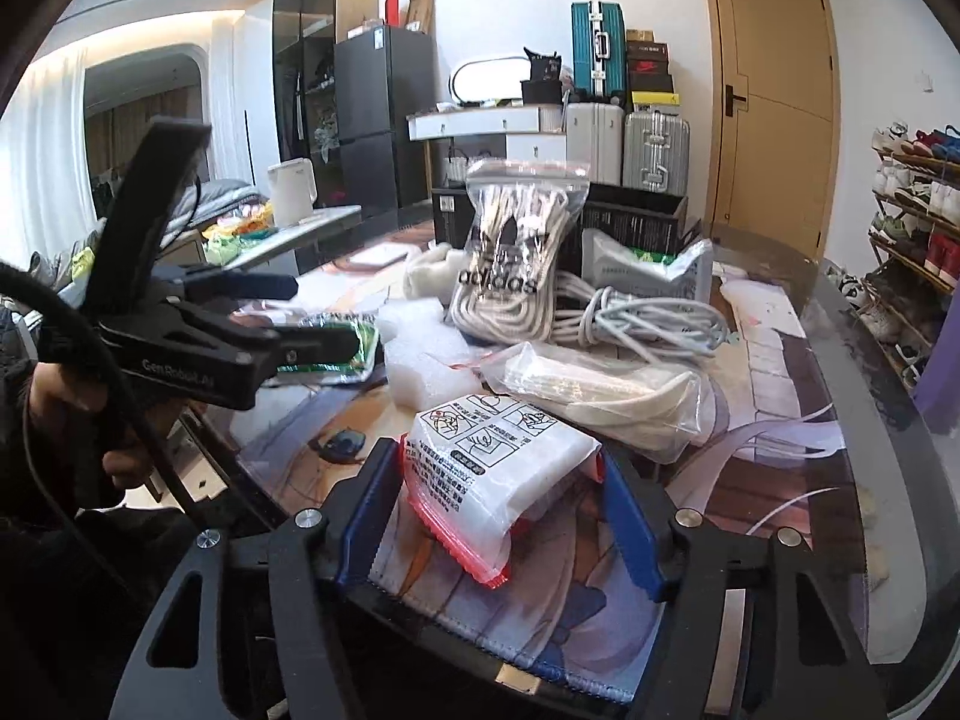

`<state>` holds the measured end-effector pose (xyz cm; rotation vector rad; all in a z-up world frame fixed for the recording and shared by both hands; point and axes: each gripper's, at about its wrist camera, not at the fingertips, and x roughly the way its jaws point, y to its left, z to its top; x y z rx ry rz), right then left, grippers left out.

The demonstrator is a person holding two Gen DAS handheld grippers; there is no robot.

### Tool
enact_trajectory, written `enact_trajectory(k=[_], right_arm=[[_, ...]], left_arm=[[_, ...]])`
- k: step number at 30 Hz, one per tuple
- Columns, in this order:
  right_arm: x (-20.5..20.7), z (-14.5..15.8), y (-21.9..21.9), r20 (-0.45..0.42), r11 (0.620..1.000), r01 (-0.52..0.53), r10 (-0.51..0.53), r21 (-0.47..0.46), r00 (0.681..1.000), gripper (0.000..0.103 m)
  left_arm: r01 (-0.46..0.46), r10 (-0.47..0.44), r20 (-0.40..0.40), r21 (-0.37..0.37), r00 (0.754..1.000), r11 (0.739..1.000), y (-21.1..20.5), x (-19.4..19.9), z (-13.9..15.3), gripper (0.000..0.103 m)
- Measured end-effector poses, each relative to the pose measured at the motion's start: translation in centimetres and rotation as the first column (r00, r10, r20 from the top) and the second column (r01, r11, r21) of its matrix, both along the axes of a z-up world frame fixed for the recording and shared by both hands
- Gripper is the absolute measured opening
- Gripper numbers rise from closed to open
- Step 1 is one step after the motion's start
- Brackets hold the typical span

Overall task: Organize soft objects
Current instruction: 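Grasp the green medicine packet with the left tool while the right tool lifts the red-edged packet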

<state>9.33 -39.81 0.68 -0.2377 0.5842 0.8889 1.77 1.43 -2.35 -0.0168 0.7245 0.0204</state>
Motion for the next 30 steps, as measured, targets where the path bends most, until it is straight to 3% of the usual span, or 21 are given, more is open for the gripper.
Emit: enact_trajectory(k=[8,13,14,15,22,30], right_arm=[[0.3,0.8,-0.8,0.008,0.999,0.016,-0.016,0.037,1.000,0.067],[0.2,0.9,-0.8,0.004,0.999,0.011,-0.011,0.039,1.000,0.067],[0.2,1.0,-0.8,0.003,0.999,0.011,-0.011,0.041,1.000,0.067],[0.1,0.9,-0.8,0.002,0.999,0.010,-0.010,0.043,1.000,0.067],[-0.3,1.2,-1.0,0.009,0.998,0.003,-0.004,0.060,1.000,0.067],[-0.8,1.5,-1.1,0.021,0.997,-0.010,0.009,0.081,1.000,0.065]], left_arm=[[0.061,-0.058,-0.055,0.056,0.997,0.997,-1.3,0.3,-0.6,0.101],[0.092,-0.090,-0.050,0.041,0.995,0.995,-1.5,0.1,-0.5,0.084],[0.105,-0.103,-0.045,0.034,0.994,0.994,-1.5,0.0,-0.4,0.076],[0.117,-0.116,-0.042,0.021,0.992,0.993,-1.6,-0.1,-0.3,0.059],[0.128,-0.128,-0.026,0.016,0.991,0.992,-2.0,-0.5,0.0,0.043],[0.121,-0.121,0.000,-0.020,0.993,0.992,-1.4,-0.7,0.5,0.039]])
